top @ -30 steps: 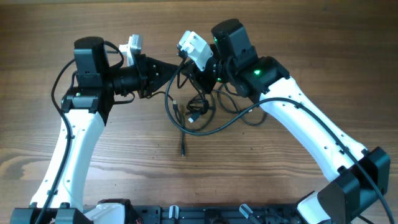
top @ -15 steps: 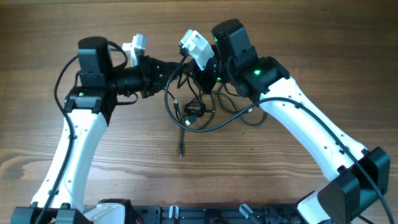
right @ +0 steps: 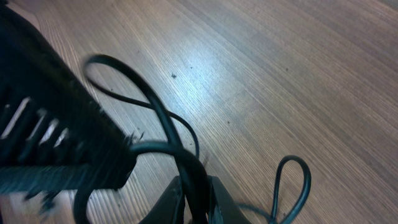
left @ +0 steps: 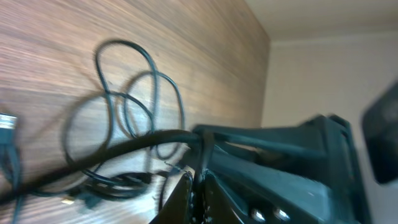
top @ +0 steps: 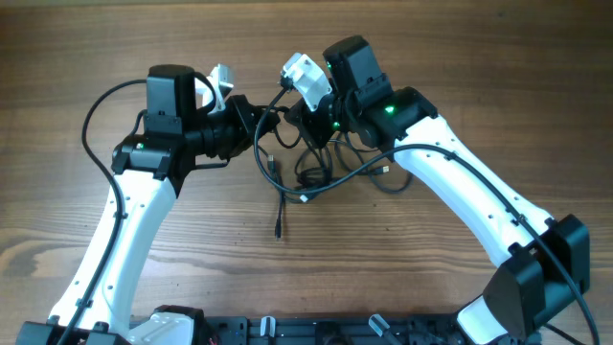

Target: Untangle cables

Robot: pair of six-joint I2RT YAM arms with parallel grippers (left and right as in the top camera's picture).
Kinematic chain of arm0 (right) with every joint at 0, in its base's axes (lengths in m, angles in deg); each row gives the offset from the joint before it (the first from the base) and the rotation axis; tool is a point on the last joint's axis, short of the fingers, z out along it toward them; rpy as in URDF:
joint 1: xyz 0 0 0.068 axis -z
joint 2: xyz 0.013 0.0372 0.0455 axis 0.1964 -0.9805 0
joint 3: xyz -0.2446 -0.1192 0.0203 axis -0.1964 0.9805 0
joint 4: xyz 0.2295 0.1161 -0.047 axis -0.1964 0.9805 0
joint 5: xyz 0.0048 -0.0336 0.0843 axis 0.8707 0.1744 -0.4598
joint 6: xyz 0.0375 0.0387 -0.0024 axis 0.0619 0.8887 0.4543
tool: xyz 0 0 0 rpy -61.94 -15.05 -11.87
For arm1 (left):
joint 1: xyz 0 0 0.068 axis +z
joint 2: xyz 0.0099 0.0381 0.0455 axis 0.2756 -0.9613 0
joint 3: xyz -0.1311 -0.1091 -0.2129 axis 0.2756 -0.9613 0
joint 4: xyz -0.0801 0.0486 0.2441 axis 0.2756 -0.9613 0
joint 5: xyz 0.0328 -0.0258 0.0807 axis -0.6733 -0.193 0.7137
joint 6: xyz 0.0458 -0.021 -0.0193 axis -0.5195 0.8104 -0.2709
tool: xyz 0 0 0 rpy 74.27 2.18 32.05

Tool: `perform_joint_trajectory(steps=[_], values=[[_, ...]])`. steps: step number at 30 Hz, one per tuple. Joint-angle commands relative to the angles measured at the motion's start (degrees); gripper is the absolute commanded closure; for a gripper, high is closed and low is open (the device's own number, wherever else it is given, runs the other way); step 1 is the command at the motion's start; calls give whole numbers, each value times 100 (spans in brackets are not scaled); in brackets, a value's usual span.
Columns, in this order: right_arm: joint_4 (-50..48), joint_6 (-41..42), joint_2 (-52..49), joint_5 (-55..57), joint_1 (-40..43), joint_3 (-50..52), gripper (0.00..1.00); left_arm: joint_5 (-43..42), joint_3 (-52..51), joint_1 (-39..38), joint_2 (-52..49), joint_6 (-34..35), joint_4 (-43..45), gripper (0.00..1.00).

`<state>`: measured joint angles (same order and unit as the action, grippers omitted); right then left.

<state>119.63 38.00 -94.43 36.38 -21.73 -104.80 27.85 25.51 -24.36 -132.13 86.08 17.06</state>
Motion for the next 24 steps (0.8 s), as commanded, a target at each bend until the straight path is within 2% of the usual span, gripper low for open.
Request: perform_joint_trajectory(steps=[1,13,19,24], values=[[-170,273,129,-343,-35,-114,87,669,-46,-94,-72,-105,31,96],[-365,649,133,-470,-31,-120,89,684,-46,-380,-72,-61,142,96],[-463,723,157,-734,-31,-157,95,988,-46,-380,-72,90,92,96],[-466,717,229,-772,-31,-157,91,1102,-46,-380,-72,330,15,96]])
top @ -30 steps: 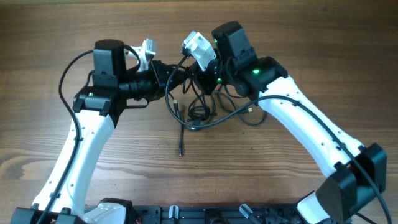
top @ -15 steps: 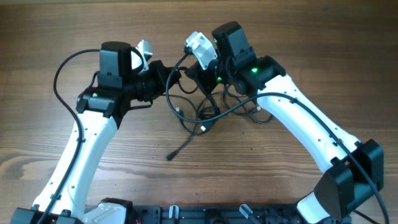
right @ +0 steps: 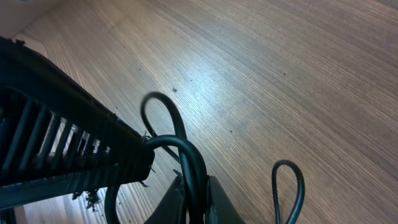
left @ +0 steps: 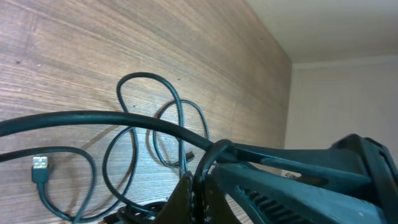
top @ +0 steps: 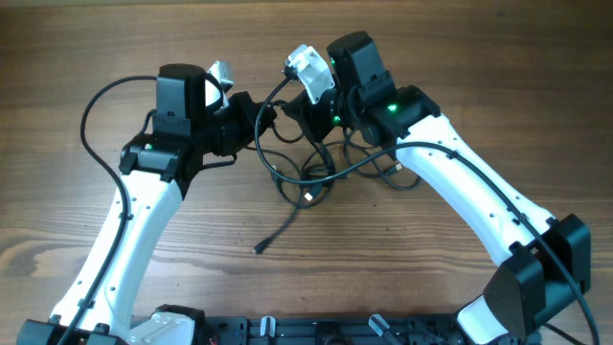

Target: Untangle cables

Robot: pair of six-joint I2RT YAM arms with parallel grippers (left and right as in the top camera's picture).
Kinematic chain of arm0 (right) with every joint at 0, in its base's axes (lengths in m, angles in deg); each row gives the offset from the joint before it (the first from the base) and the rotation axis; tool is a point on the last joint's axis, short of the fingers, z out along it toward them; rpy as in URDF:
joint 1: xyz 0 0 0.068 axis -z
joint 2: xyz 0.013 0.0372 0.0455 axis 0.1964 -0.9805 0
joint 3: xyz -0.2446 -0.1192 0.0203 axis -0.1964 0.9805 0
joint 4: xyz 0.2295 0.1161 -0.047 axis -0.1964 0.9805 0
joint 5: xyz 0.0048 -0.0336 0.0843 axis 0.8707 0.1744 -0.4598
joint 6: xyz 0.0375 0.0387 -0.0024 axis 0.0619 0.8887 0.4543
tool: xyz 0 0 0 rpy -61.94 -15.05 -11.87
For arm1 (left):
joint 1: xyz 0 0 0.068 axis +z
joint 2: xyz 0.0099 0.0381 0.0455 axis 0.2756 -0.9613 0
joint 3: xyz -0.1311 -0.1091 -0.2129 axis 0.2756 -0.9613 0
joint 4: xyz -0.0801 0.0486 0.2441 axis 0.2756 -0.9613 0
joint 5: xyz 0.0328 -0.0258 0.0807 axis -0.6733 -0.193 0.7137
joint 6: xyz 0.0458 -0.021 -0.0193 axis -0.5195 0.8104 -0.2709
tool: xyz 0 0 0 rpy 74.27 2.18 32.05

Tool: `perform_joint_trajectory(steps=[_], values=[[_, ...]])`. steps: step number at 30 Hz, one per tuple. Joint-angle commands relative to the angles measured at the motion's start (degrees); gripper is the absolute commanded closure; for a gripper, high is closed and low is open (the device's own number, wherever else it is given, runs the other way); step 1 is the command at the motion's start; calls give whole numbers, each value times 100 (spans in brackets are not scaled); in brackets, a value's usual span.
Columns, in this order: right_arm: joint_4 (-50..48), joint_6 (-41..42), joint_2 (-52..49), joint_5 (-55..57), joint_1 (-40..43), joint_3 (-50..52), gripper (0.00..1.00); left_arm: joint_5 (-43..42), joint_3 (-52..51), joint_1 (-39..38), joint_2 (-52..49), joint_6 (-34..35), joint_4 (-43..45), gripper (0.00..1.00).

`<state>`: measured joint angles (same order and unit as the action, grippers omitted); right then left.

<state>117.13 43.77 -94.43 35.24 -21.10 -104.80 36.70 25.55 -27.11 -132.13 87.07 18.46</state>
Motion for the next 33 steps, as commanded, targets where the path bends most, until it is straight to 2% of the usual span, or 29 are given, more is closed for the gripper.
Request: perform_joint_trajectory(steps=[1,6,14,21,33], values=[[-214,142,232,-660,-94,-157,91,216,-50,-105,-72,229,-125,96],[-227,142,232,-846,-94,-157,95,214,-50,-105,-72,232,-129,96],[-264,208,232,-962,-94,-157,95,214,-50,-105,-72,232,-131,96],[-387,739,232,-999,-70,-157,96,219,-50,-105,-74,229,-149,96],[-955,1381,232,-3126,339,-157,96,216,-50,-105,-74,229,-151,96]])
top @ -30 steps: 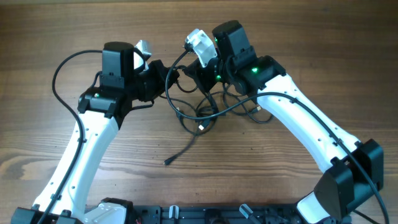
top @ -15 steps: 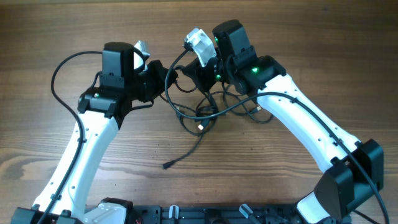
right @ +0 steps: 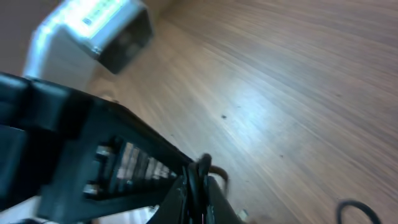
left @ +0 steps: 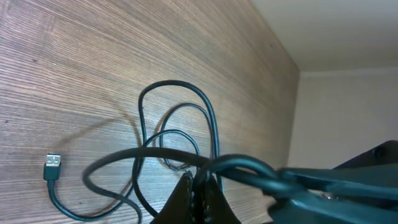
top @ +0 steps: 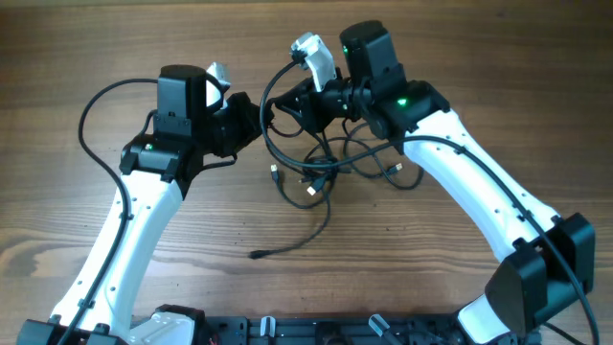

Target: Untangle cables

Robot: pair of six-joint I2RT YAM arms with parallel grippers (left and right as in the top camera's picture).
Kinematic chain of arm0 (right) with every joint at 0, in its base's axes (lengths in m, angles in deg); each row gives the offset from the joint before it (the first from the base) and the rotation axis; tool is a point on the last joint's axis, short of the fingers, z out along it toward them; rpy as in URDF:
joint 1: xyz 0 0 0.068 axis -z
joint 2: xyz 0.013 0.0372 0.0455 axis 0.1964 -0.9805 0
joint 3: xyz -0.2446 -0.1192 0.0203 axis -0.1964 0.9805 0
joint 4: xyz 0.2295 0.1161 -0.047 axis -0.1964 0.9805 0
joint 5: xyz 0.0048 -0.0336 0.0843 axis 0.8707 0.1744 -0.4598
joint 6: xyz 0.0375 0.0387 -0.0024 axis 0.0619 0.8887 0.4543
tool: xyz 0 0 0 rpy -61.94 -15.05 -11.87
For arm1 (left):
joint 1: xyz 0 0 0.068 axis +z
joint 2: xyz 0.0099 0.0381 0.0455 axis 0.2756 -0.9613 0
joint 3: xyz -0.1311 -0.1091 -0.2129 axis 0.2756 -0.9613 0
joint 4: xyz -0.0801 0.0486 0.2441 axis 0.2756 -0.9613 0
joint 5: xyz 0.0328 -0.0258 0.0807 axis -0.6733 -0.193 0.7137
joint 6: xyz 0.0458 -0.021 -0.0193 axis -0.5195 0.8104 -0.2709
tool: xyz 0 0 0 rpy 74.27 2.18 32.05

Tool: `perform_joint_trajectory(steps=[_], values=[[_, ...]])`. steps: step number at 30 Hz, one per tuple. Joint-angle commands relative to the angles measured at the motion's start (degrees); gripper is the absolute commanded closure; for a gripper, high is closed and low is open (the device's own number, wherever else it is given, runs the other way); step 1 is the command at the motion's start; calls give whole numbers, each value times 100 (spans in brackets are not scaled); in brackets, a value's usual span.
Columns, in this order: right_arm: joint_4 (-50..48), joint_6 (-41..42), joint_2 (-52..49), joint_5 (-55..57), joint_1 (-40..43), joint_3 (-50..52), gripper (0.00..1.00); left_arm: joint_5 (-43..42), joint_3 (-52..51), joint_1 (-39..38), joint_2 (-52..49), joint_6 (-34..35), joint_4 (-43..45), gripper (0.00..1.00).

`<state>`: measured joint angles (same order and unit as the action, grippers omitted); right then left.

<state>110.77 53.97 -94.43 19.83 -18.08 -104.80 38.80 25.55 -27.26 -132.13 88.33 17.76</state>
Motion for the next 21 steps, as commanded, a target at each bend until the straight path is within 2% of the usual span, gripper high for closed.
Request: perform_joint_trajectory(steps=[1,9,16,21], values=[[-389,426,232,-1797,87,-157,96,9,-50,-90,-74,103,-81,96],[-1176,1150,232,-3001,503,-157,96,131,-50,-90,-74,103,-179,96],[-1469,1633,232,-3147,820,-157,96,138,-50,-90,-74,103,-232,96],[-1438,1661,229,-3143,866,-155,96,138,-50,-90,-74,103,-229,96]])
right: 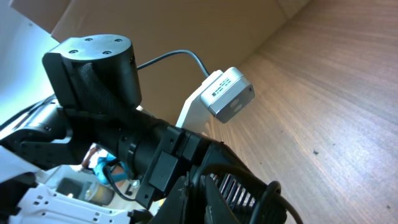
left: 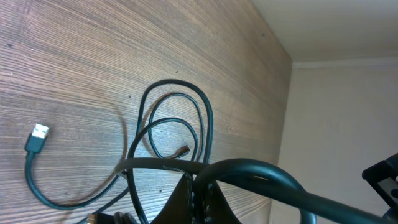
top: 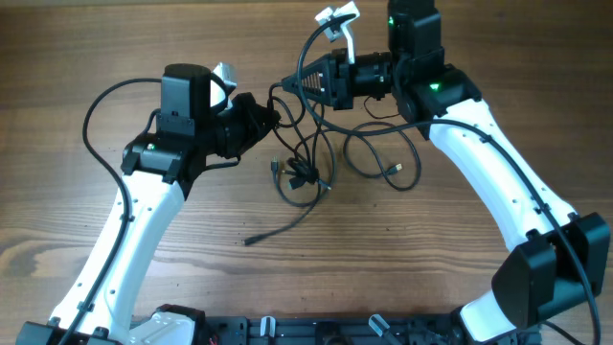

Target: Untangle cables

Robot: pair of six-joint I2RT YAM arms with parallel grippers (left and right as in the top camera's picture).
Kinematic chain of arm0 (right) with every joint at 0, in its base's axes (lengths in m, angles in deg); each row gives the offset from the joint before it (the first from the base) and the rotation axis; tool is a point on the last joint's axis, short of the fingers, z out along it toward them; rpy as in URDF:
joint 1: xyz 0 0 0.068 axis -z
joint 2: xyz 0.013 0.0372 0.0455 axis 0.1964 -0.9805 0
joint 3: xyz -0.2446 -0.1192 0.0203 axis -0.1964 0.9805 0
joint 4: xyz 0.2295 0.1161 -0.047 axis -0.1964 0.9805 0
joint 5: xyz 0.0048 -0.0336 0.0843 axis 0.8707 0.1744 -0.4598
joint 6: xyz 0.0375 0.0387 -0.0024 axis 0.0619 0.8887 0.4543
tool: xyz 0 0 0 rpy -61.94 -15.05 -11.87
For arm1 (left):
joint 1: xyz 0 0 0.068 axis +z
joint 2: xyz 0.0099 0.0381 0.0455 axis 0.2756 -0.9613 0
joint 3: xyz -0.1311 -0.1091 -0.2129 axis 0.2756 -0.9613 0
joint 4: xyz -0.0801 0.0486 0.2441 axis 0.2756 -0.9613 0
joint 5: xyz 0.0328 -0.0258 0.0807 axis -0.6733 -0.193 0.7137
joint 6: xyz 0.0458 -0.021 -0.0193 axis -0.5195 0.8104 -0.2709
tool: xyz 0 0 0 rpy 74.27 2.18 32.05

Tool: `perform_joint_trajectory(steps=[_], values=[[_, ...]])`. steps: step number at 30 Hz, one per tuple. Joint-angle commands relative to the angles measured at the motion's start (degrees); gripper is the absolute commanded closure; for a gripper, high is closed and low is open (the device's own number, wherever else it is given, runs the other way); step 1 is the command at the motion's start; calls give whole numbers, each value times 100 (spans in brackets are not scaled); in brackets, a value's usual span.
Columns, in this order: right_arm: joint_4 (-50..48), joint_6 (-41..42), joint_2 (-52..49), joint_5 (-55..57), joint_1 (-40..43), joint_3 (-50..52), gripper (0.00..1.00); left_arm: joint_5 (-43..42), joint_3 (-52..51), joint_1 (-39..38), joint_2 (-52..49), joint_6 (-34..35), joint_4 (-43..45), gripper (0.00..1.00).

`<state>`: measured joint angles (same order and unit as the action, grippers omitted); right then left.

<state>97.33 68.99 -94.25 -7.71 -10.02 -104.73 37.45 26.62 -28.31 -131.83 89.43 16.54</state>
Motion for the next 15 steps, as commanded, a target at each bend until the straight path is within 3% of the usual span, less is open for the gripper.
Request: perform_joint_trajectory(steps=[1,8,11,15], values=[[-94,153,212,-382,59,-162,96,273,-157,15,-105,-7,-109,96],[-341,739,214,229,409,-164,96,466,-157,15,-105,-7,-170,96],[-326,988,216,621,658,-164,96,1029,-157,15,-105,127,-452,96],[225,977,216,1652,922,-164,95,2203,-157,15,-105,789,-1078,96]])
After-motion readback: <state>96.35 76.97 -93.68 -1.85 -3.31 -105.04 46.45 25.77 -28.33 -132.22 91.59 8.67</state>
